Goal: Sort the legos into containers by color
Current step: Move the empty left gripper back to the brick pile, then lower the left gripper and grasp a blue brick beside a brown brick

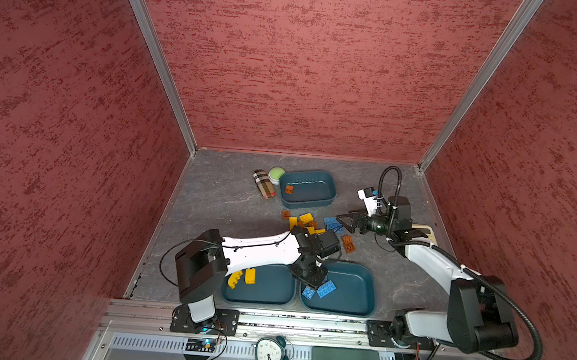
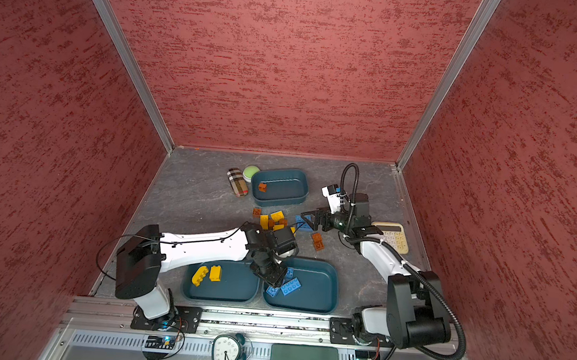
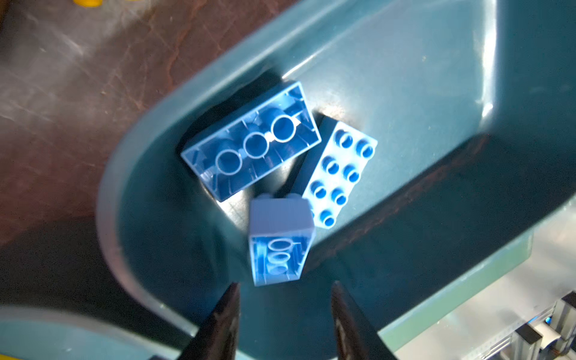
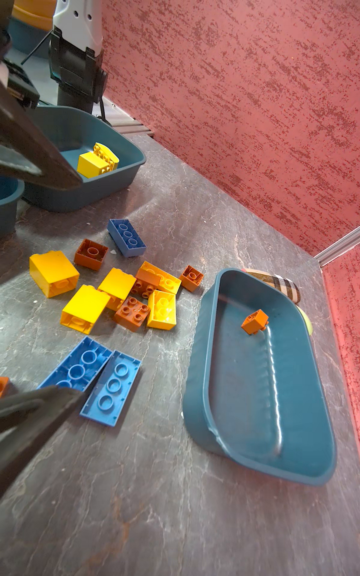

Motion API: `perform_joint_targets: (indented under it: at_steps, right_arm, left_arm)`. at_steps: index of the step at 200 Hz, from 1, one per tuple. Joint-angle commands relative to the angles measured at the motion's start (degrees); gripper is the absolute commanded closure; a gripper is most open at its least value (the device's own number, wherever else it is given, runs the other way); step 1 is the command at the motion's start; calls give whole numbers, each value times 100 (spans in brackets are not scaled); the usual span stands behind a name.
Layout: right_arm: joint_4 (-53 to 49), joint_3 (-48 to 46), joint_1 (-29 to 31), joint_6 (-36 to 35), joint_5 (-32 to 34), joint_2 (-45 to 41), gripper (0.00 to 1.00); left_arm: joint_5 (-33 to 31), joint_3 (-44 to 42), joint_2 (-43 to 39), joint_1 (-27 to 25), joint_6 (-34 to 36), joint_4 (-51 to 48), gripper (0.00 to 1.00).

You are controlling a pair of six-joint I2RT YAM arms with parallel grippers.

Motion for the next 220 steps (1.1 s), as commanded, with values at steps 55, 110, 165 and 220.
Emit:
perform_joint_targets:
  at_steps: [55, 110, 165, 220]
  right_arm:
    - [492, 135, -30, 208, -311, 200, 1]
    - [562, 128, -32, 249, -338, 313, 1]
    - [658, 92, -33, 300, -373, 424, 1]
    - [658, 65, -35, 300, -365, 481, 1]
  left_arm:
    - [-816, 1058, -164, 1587, 1098, -834, 37]
    - [-1525, 833, 533, 2327, 1455, -206, 31]
    - [-1447, 508, 1080, 2442, 1567, 444, 30]
    - [-1375, 203, 1264, 2459, 1577, 640, 36]
